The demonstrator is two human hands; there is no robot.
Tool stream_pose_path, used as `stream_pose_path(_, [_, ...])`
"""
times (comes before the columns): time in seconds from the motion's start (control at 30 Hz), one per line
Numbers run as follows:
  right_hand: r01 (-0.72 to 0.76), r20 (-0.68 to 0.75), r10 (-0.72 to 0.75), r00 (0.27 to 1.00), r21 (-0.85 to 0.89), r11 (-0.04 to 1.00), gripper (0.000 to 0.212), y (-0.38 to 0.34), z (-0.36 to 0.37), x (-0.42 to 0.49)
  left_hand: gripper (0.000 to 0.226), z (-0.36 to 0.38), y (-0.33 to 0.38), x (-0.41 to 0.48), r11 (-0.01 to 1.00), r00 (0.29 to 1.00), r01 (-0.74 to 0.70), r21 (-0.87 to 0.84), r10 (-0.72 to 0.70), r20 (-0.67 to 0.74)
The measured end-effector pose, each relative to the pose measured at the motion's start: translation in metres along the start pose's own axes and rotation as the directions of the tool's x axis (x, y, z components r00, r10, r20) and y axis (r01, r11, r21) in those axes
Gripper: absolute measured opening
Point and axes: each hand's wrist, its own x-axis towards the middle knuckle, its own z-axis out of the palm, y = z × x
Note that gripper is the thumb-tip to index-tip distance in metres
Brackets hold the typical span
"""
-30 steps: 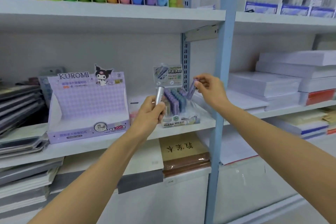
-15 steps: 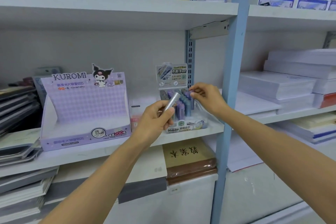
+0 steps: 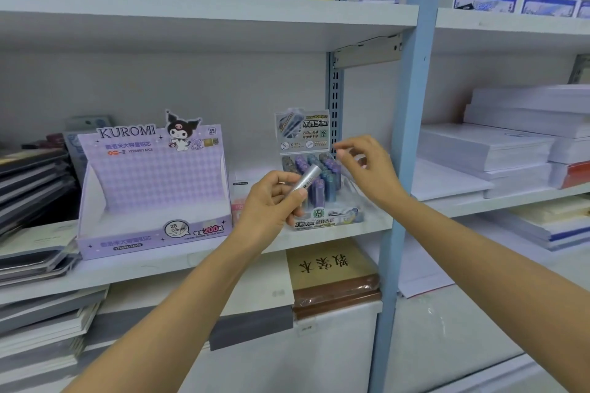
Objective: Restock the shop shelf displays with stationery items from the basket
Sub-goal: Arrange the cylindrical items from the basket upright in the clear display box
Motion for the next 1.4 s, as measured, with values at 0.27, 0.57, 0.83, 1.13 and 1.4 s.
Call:
stream_pose_path(0.27, [-0.03,0.267,-0.111,0.957,0.471,0.882,0.015,-0.037,-0.009,-0.031,0.022,0.006,0.008,-0.003,0.998,0.997,-0.01,-0.056,0.006,-0.071])
stream_pose_path(0.57, [-0.194,0.361,-0.022,0.932,0.55,0.812,0.011,-0.044,-0.009,-0.051,0.02,0.019,0.016,-0.009,0.97,0.984,-0.042,-0.241,-0.003,-0.18])
stream_pose_path(0.83, [-0.046,0.125,-0.007,0.992,0.421,0.906,0.023,-0.063,-0.017,-0.045,0.026,0.034,0.019,-0.012,0.961,0.933,-0.163,0.225,0.225,-0.282])
stream_pose_path(1.13, [-0.071,-0.082,0.095,0.992,0.255,0.964,0.017,-0.037,-0.032,-0.025,0.024,0.025,-0.011,-0.026,0.589,0.907,-0.311,0.746,0.418,0.048])
stream_pose_path(1.4, [-0.158,-0.046,0.158,0.986,-0.001,0.987,0.022,-0.001,-0.01,-0.012,0.067,0.015,-0.051,-0.045,0.232,0.927,-0.354,0.906,0.216,0.307])
